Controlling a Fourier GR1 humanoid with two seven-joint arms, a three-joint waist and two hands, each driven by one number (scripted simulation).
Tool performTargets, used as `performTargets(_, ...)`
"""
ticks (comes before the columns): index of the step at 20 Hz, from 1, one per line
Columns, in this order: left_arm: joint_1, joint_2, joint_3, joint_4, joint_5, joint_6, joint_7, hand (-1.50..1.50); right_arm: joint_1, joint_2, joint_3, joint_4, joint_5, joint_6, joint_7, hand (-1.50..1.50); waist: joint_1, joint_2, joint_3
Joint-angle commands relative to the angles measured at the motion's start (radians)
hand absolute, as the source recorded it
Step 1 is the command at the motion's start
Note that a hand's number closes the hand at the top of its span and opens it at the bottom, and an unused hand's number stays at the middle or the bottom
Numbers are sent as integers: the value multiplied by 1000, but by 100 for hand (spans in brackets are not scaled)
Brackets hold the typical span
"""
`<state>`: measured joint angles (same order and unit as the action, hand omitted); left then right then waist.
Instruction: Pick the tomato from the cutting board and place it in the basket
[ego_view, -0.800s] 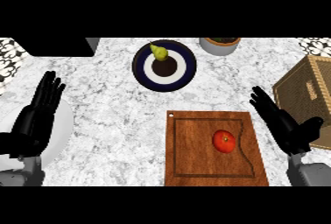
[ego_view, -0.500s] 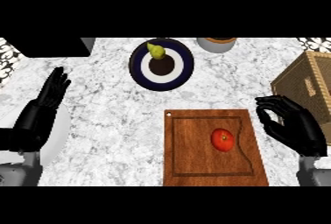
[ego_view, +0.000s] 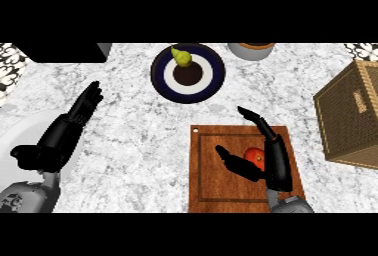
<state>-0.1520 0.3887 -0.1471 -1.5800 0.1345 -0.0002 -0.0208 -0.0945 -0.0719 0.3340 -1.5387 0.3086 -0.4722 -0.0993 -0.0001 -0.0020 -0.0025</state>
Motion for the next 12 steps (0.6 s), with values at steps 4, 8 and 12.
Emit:
performTargets(4, -1, 25, 26, 15, 5, -19, 3, 0, -46, -27, 22, 12, 467, -188, 393, -150, -17, -9, -7)
performTargets(8, 2, 18, 20, -5, 8, -13, 27, 0, -75, -120, -20, -69, 641, -14, 638, -150, -35, -20, -10)
performTargets(12, -8, 7, 22, 11, -11, 11, 25, 0, -84, -184, 30, -135, 655, 309, 824, -150, -47, -21, -11)
